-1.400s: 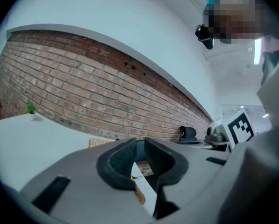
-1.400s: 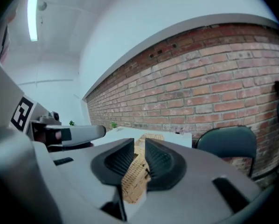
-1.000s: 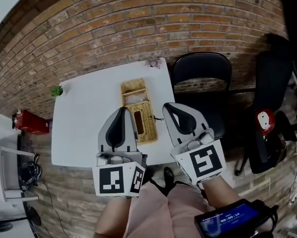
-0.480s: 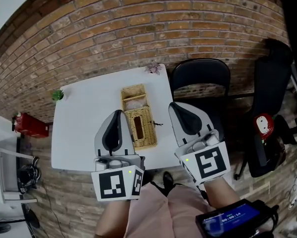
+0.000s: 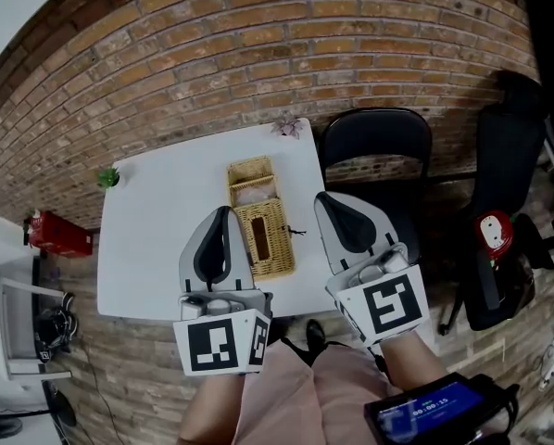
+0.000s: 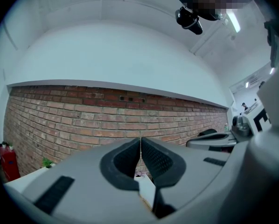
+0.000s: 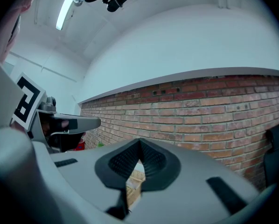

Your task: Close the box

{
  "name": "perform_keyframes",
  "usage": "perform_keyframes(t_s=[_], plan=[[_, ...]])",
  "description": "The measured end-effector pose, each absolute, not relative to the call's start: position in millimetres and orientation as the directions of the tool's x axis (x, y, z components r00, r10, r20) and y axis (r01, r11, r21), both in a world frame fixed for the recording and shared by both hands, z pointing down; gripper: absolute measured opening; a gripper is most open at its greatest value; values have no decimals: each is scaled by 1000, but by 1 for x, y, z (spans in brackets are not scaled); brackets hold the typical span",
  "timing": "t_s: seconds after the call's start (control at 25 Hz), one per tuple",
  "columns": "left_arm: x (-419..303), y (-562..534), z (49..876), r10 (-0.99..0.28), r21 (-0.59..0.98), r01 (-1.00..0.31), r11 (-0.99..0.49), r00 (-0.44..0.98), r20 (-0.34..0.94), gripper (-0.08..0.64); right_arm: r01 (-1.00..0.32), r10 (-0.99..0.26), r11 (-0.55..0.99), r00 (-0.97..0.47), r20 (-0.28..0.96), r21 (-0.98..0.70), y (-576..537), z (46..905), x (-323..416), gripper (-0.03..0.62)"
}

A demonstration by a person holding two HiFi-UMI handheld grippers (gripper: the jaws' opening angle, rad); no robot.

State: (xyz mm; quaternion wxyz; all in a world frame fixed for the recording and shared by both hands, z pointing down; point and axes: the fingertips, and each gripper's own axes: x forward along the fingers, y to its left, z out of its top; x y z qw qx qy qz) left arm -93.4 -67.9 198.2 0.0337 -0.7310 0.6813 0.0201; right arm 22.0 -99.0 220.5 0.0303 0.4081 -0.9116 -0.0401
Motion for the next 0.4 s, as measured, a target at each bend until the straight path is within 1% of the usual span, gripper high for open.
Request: perform_keyframes(t_s=[0.4], plan=[[-91, -67, 198, -995, -40, -997, -67, 70, -76, 17, -741, -746, 665, -666, 19, 97, -98, 221, 22, -2]])
